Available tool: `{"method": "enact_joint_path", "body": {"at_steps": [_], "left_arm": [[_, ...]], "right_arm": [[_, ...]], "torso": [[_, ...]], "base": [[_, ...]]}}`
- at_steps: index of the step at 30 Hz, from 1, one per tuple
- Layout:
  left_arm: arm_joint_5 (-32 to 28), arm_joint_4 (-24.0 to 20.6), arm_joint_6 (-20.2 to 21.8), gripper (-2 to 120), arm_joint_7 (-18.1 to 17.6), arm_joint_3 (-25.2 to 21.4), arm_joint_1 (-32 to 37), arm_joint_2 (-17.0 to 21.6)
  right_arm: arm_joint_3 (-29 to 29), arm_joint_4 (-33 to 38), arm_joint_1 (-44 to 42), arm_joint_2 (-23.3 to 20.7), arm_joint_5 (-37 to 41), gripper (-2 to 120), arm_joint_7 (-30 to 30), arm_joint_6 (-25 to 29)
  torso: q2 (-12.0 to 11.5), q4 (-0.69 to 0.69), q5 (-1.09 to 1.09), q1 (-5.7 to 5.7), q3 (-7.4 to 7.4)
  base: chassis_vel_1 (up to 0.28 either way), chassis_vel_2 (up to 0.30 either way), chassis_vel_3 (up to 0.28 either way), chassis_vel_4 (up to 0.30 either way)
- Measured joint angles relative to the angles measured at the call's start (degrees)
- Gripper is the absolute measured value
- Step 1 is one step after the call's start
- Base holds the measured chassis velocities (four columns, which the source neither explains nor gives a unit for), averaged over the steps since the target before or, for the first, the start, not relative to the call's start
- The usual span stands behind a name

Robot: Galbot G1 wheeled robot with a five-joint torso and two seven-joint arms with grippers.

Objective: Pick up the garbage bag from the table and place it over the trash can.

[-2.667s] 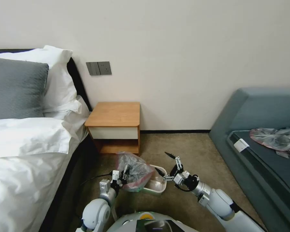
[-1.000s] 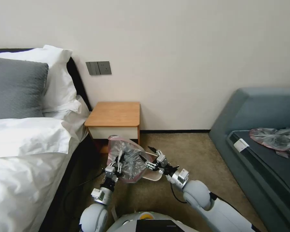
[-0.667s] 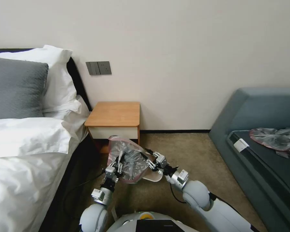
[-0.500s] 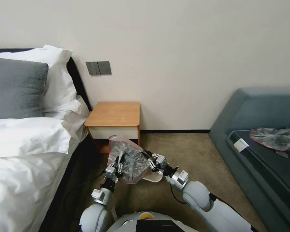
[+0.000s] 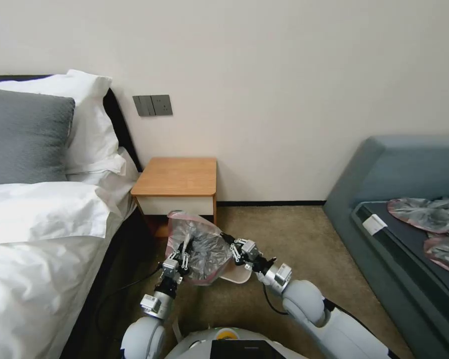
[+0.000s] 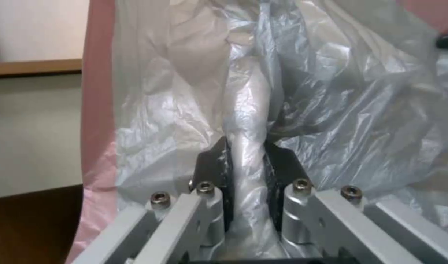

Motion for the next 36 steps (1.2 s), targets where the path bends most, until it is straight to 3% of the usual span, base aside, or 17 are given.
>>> {"method": "enact_joint_path", "body": {"at_steps": [9, 18, 28, 36], "left_arm": [[1.99, 0.25, -4.09, 9, 2.41, -2.53, -0.09, 0.46], [-0.67, 0.40, -7.97, 9, 6.35, -4.04, -0.16, 0.38], [-2.85, 0.51, -8.58, 9, 6.64, -5.95, -0.48, 0.40], [-6.17, 0.19, -6.78, 9, 4.75, -6.75, -0.85, 0.23]], "right_arm": [[2.73, 0.23, -0.42, -2.14, 1.39, 0, 0.11, 0.09], [4.82, -0.35, -1.28, -4.99, 2.18, 0, 0.51, 0.41], [6.40, -0.37, -3.29, -8.06, 2.22, 0, 1.18, 1.58], [6.94, -1.29, -3.95, -9.03, 1.23, 0, 1.28, 2.56]], "torso": [[0.00, 0.00, 0.00, 0.00, 0.00], [0.00, 0.00, 0.00, 0.00, 0.00], [0.00, 0.00, 0.01, 0.00, 0.00], [0.00, 0.00, 0.00, 0.00, 0.00]], "base": [[0.000, 0.000, 0.000, 0.000], [0.000, 0.000, 0.000, 0.000], [0.000, 0.000, 0.000, 0.000], [0.000, 0.000, 0.000, 0.000]]}}
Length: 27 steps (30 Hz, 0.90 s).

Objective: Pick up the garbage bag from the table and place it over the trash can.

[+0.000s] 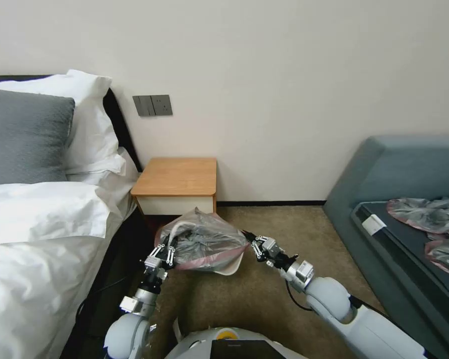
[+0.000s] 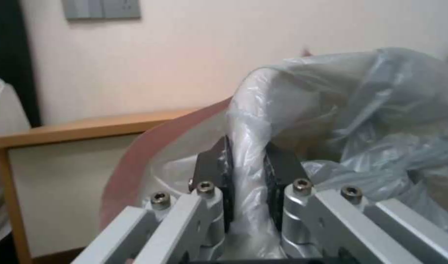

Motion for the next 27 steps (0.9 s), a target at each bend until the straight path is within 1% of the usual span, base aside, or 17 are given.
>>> {"method": "enact_joint_path", "body": {"at_steps": [2, 6, 7, 10, 11, 13, 15, 16, 17, 19, 20, 23, 24, 27], "left_arm": [[-0.47, -0.08, 0.39, 9, -0.33, -0.04, 0.00, -0.01], [-2.81, -0.59, 2.64, 9, -2.43, -0.36, -0.01, -0.07], [-2.81, -0.59, 2.64, 9, -2.43, -0.36, -0.01, -0.07], [-5.97, -1.76, 5.65, 9, -4.99, 0.81, 0.24, -0.11], [-5.97, -1.76, 5.65, 9, -4.99, 0.81, 0.24, -0.11], [-7.61, -2.64, 7.82, 9, -6.45, 2.00, 0.50, -0.24], [-9.20, -3.56, 10.00, 9, -8.01, 3.33, 0.78, -0.42], [-9.20, -3.56, 10.00, 9, -8.01, 3.33, 0.78, -0.42], [-10.02, -3.99, 10.77, 9, -8.70, 3.90, 0.87, -0.45], [-11.77, -4.99, 12.57, 9, -10.20, 4.85, 0.99, -0.52], [-11.77, -4.99, 12.57, 9, -10.20, 4.85, 0.99, -0.52], [-12.86, -5.68, 14.35, 9, -12.18, 5.24, 0.95, -0.54], [-12.86, -5.68, 14.35, 9, -12.18, 5.24, 0.95, -0.54], [-13.03, -5.94, 16.09, 9, -14.32, 5.44, 0.88, -0.55]], "right_arm": [[0.03, -0.10, -0.14, -0.08, -0.09, 0, 0.00, 0.13], [0.08, -0.43, -0.41, -0.30, -0.38, 0, -0.02, 0.65], [0.08, -0.43, -0.41, -0.30, -0.38, 0, -0.02, 0.65], [-0.02, -0.99, -0.68, -0.27, -1.05, 0, -0.29, 1.21], [-0.02, -0.99, -0.68, -0.27, -1.05, 0, -0.29, 1.21], [-0.11, -1.35, -0.96, -0.06, -1.75, 0, -0.67, 1.75], [-0.27, -1.58, -1.27, 0.14, -2.48, 10, -1.11, 2.27], [-0.27, -1.58, -1.27, 0.14, -2.48, 10, -1.11, 2.27], [-0.35, -1.70, -1.40, 0.18, -2.77, 14, -1.20, 2.47], [-0.40, -2.18, -1.78, 0.22, -3.68, 23, -1.52, 3.15], [-0.40, -2.18, -1.78, 0.22, -3.68, 23, -1.52, 3.15], [-0.10, -2.48, -2.98, 0.36, -5.42, 38, -1.78, 4.32], [-0.10, -2.48, -2.98, 0.36, -5.42, 38, -1.78, 4.32], [0.41, -2.48, -4.36, 0.69, -7.63, 51, -1.81, 5.38]], "torso": [[0.00, 0.00, 0.00, 0.00, 0.00], [0.00, 0.00, 0.00, 0.00, 0.00], [0.00, 0.00, 0.00, 0.00, 0.00], [0.00, 0.00, 0.00, 0.00, 0.00], [0.00, 0.00, 0.00, 0.00, 0.00], [0.00, 0.00, 0.00, 0.01, 0.00], [0.00, 0.00, 0.00, 0.00, 0.00], [0.00, 0.00, 0.00, 0.00, 0.00], [0.00, 0.00, 0.00, 0.00, 0.00], [0.00, 0.00, 0.00, 0.00, 0.00], [0.00, 0.00, 0.00, 0.00, 0.00], [0.00, 0.00, 0.00, 0.00, 0.00], [0.00, 0.00, 0.00, 0.00, 0.00], [0.00, 0.00, 0.00, 0.00, 0.00]], "base": [[0.000, 0.000, 0.000, 0.000], [0.000, 0.000, 0.000, 0.000], [0.000, 0.000, 0.000, 0.000], [0.000, 0.000, 0.000, 0.000], [0.000, 0.000, 0.000, 0.000], [0.000, 0.000, 0.000, 0.000], [0.000, 0.000, 0.000, 0.000], [0.000, 0.000, 0.000, 0.000], [0.000, 0.000, 0.000, 0.000], [0.000, 0.000, 0.000, 0.000], [0.000, 0.000, 0.000, 0.000], [0.000, 0.000, 0.000, 0.000], [0.000, 0.000, 0.000, 0.000], [0.000, 0.000, 0.000, 0.000]]}}
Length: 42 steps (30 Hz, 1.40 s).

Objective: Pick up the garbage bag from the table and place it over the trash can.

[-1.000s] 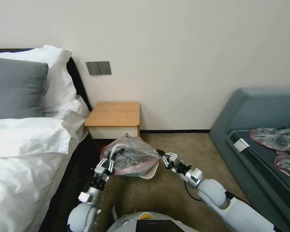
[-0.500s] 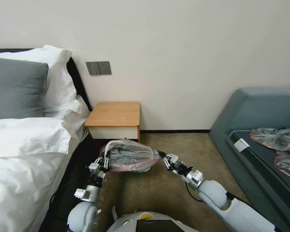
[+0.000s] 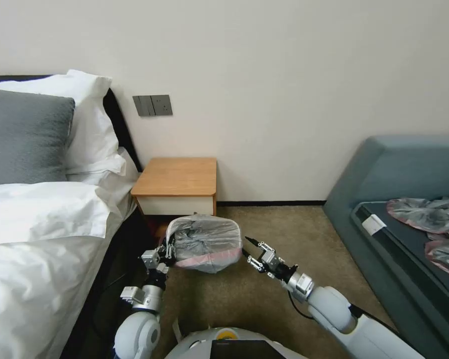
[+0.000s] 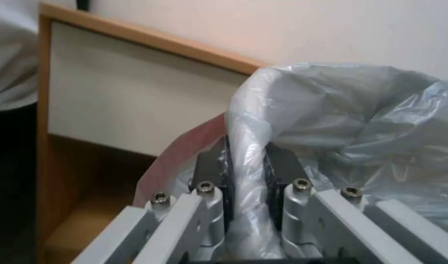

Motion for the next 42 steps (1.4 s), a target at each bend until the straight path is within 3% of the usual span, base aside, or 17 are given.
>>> {"method": "enact_joint_path", "body": {"at_steps": [6, 8, 13, 16, 17, 20, 23, 25, 32, 42], "left_arm": [[0.85, -0.15, 1.44, 9, -1.55, -0.28, -0.02, -0.19], [2.50, -0.15, 2.11, 9, -2.14, -1.13, -0.02, -0.25], [4.26, -0.13, 2.23, 9, -1.98, -2.05, -0.02, -0.29], [6.00, -0.02, 1.75, 9, -0.54, -2.33, -0.34, -0.19], [6.00, -0.02, 1.75, 9, -0.54, -2.33, -0.34, -0.19], [7.13, 0.68, 0.86, 9, 1.57, -2.09, -0.95, 0.44], [7.41, 1.14, 0.50, 9, 2.91, -1.56, -1.36, 0.95], [7.61, 1.32, 0.01, 9, 3.92, -1.40, -1.35, 1.06], [8.36, 1.56, -1.79, 9, 6.13, -1.20, -1.52, 0.72], [6.82, 1.63, -2.99, 9, 6.60, -1.47, -3.60, -0.26]], "right_arm": [[1.59, 0.32, -2.02, 1.17, -9.44, 70, 6.20, 0.23], [5.31, 2.08, -4.68, 2.90, -20.01, 82, 10.43, -1.09], [7.38, 4.59, -4.66, 4.56, -24.04, 96, 10.54, 1.23], [7.18, 6.42, -1.95, 4.46, -13.42, 100, -1.45, 4.84], [7.18, 6.42, -1.95, 4.46, -13.42, 100, -1.45, 4.84], [5.70, 5.82, 0.36, 0.98, -0.20, 100, -15.25, 3.96], [4.98, 4.73, 2.08, -1.06, 2.96, 100, -20.54, 2.93], [3.94, 3.89, 4.52, -2.37, 4.67, 100, -24.68, 1.42], [0.78, 2.54, 9.76, -3.77, 8.95, 100, -29.96, -2.04], [-5.59, 0.29, 20.00, -3.27, 15.17, 100, -31.15, -5.95]], "torso": [[0.00, 0.00, 0.00, 0.00, 0.00], [0.00, -0.01, -0.01, 0.00, 0.00], [0.00, -0.01, -0.01, 0.00, 0.00], [0.00, 0.01, -0.01, 0.00, 0.00], [0.00, 0.01, -0.01, 0.00, 0.00], [0.00, 0.03, 0.00, 0.00, 0.00], [0.00, -0.04, -0.02, 0.00, 0.00], [0.00, -0.01, 0.01, 0.00, 0.00], [0.00, -0.01, 0.00, 0.00, 0.00], [0.00, 0.02, -0.01, 0.00, 0.00]], "base": [[0.000, 0.000, 0.000, 0.000], [0.000, 0.000, 0.000, 0.000], [0.000, 0.000, 0.000, 0.000], [0.000, 0.000, 0.000, 0.000], [0.000, 0.000, 0.000, 0.000], [0.000, 0.000, 0.000, 0.000], [0.000, 0.000, 0.000, 0.000], [0.000, 0.000, 0.000, 0.000], [0.000, 0.000, 0.000, 0.000], [0.000, 0.000, 0.000, 0.000]]}}
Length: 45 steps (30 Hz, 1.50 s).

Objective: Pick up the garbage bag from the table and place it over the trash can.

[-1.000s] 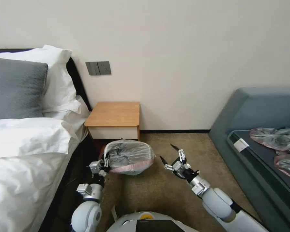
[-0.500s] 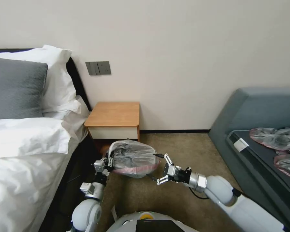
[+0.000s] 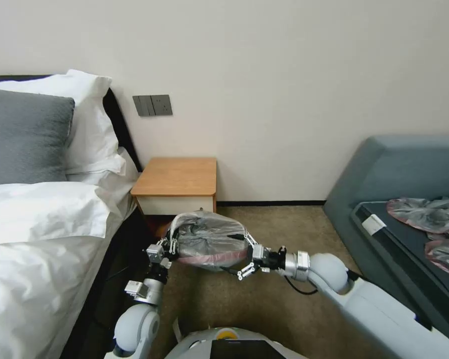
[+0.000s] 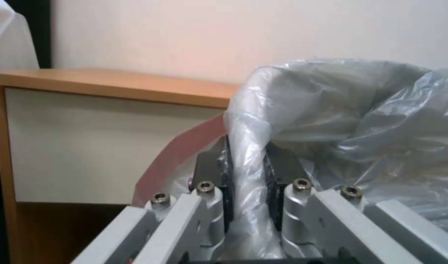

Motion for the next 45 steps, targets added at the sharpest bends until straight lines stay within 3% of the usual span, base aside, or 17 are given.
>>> {"method": "enact_joint_path", "body": {"at_steps": [7, 9, 15, 22, 26, 28, 32, 45], "left_arm": [[-1.51, -0.45, 0.47, 9, 0.59, -1.26, -0.50, 0.22], [-1.68, -0.76, 0.52, 9, 0.62, -1.41, -0.49, 0.26], [-1.71, -1.01, 0.57, 9, 0.72, -1.42, -0.33, 0.28], [-1.64, -0.76, 0.66, 9, 0.65, -1.24, -0.56, 0.27], [-1.63, -0.66, 0.75, 9, 0.53, -1.24, -0.61, 0.23], [-1.63, -0.65, 0.83, 9, 0.44, -1.19, -0.64, 0.17], [-1.63, -0.78, 0.90, 9, 0.42, -1.11, -0.61, 0.18], [-4.29, -2.51, 2.51, 9, -1.44, -0.61, -0.34, 0.08]], "right_arm": [[-2.75, -1.24, 2.18, 1.21, -0.81, 91, -1.71, -0.36], [-2.88, -1.36, 2.14, 1.55, -1.40, 80, -2.20, -0.35], [-2.72, -1.26, 1.72, 1.61, -1.75, 63, -2.31, -0.28], [-2.33, -0.69, 1.08, 1.28, -1.87, 34, -2.10, 0.01], [-2.03, -0.51, 0.66, 1.08, -1.90, 25, -2.08, 0.11], [-1.42, -0.47, -0.58, 0.97, -2.26, 13, -2.12, 0.56], [-0.79, -0.36, -1.53, 1.06, -2.55, 0, -2.15, 0.79], [1.38, 0.50, -6.16, 1.06, -4.94, 0, -3.51, 2.16]], "torso": [[0.00, -0.02, 0.01, 0.00, 0.00], [0.00, -0.02, 0.00, 0.00, 0.00], [0.00, -0.02, 0.00, 0.00, 0.00], [0.00, -0.02, 0.01, 0.00, -0.01], [0.00, -0.02, 0.00, 0.00, 0.00], [0.00, -0.02, 0.01, 0.00, -0.01], [0.00, -0.02, 0.01, 0.00, -0.01], [0.00, -0.02, 0.00, 0.00, -0.01]], "base": [[0.000, 0.000, 0.000, 0.000], [0.000, 0.000, 0.000, 0.000], [0.000, 0.000, 0.000, 0.000], [0.000, 0.000, 0.000, 0.000], [0.000, 0.000, 0.000, 0.000], [0.000, 0.000, 0.000, 0.000], [0.000, 0.000, 0.000, 0.000], [0.000, 0.000, 0.000, 0.000]]}}
